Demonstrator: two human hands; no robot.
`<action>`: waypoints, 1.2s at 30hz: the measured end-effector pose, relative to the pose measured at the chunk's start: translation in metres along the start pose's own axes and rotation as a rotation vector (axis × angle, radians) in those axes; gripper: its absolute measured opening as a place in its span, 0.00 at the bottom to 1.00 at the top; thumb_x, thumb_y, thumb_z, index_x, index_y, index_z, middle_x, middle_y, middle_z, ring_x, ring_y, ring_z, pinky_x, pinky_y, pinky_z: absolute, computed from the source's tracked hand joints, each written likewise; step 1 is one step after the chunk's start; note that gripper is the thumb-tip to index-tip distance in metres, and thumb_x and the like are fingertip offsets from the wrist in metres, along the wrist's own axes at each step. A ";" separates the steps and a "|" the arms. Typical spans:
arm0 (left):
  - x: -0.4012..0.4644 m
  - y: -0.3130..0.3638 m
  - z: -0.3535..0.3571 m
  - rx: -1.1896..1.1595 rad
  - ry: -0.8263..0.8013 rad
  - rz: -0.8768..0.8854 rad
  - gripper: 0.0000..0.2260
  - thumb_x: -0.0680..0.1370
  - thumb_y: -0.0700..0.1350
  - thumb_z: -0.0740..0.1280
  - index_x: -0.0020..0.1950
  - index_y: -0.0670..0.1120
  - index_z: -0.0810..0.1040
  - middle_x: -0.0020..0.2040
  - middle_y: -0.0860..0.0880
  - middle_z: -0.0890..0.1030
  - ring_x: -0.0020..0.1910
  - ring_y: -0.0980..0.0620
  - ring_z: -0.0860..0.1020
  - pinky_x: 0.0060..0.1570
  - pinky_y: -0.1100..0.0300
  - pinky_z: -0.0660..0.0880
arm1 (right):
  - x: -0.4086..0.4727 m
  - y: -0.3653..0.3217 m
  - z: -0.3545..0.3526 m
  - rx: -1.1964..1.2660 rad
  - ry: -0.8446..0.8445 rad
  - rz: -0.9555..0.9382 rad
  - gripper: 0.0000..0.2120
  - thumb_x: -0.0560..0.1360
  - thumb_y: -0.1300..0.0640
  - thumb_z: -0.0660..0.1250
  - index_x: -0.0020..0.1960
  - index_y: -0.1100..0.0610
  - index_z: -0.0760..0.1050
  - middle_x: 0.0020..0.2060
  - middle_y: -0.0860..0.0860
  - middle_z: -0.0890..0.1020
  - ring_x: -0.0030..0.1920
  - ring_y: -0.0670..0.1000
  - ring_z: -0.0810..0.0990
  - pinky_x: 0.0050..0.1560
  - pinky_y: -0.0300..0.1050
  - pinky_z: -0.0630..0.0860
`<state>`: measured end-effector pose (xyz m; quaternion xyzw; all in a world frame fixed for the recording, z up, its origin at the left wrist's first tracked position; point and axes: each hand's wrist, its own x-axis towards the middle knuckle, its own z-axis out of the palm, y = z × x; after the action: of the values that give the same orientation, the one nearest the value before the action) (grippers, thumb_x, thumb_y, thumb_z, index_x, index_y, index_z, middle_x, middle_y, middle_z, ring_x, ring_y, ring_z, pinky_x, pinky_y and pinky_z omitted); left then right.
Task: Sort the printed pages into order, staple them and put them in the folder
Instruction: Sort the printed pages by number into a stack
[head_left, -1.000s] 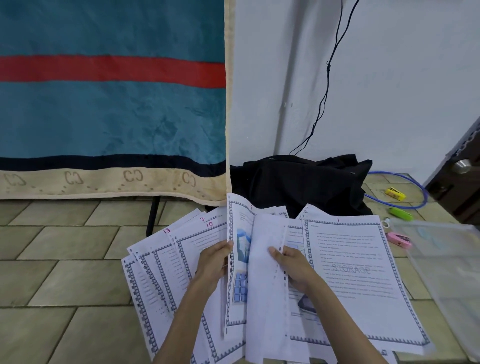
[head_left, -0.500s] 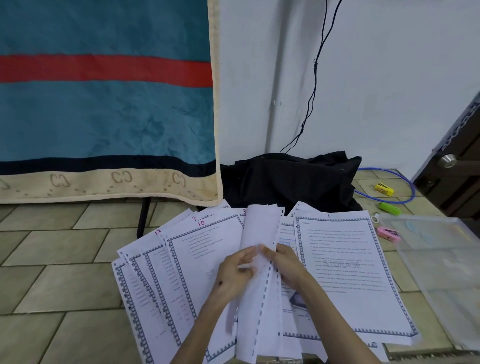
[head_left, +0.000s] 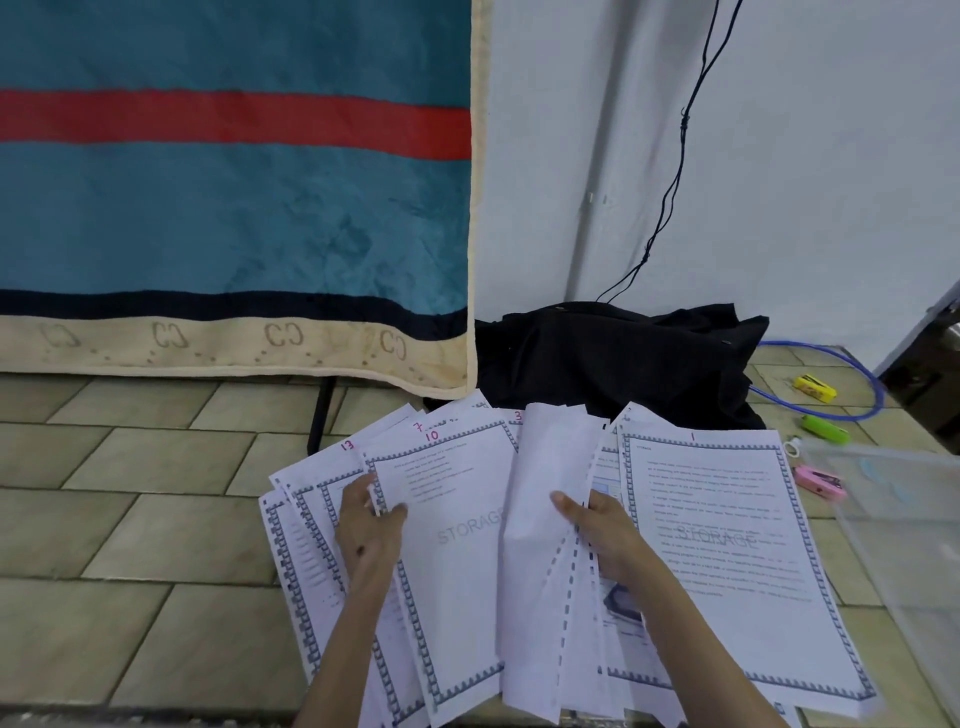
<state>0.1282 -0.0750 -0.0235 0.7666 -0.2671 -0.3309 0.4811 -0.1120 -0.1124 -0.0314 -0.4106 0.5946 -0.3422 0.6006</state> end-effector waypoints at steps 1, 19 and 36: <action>0.005 -0.002 -0.001 -0.065 0.009 -0.020 0.21 0.72 0.32 0.69 0.64 0.41 0.70 0.61 0.41 0.78 0.57 0.43 0.78 0.53 0.59 0.72 | 0.001 0.000 0.000 -0.001 0.003 0.003 0.08 0.77 0.55 0.66 0.52 0.58 0.79 0.44 0.52 0.85 0.43 0.51 0.84 0.38 0.41 0.79; -0.061 0.031 0.044 -0.009 -0.627 0.356 0.12 0.81 0.51 0.57 0.61 0.53 0.74 0.57 0.52 0.81 0.58 0.56 0.77 0.62 0.60 0.72 | -0.005 -0.010 0.000 0.183 -0.046 0.083 0.15 0.81 0.58 0.56 0.60 0.66 0.75 0.50 0.61 0.83 0.49 0.60 0.83 0.49 0.54 0.80; -0.047 0.010 0.044 0.228 -0.161 0.155 0.25 0.80 0.44 0.61 0.75 0.43 0.56 0.72 0.43 0.65 0.70 0.45 0.65 0.70 0.51 0.64 | -0.003 0.005 -0.001 0.024 0.117 0.039 0.18 0.77 0.51 0.65 0.48 0.68 0.76 0.49 0.69 0.80 0.44 0.64 0.81 0.52 0.51 0.78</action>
<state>0.0636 -0.0695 -0.0163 0.7644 -0.3990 -0.3208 0.3918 -0.1139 -0.1072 -0.0344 -0.3710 0.6324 -0.3612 0.5763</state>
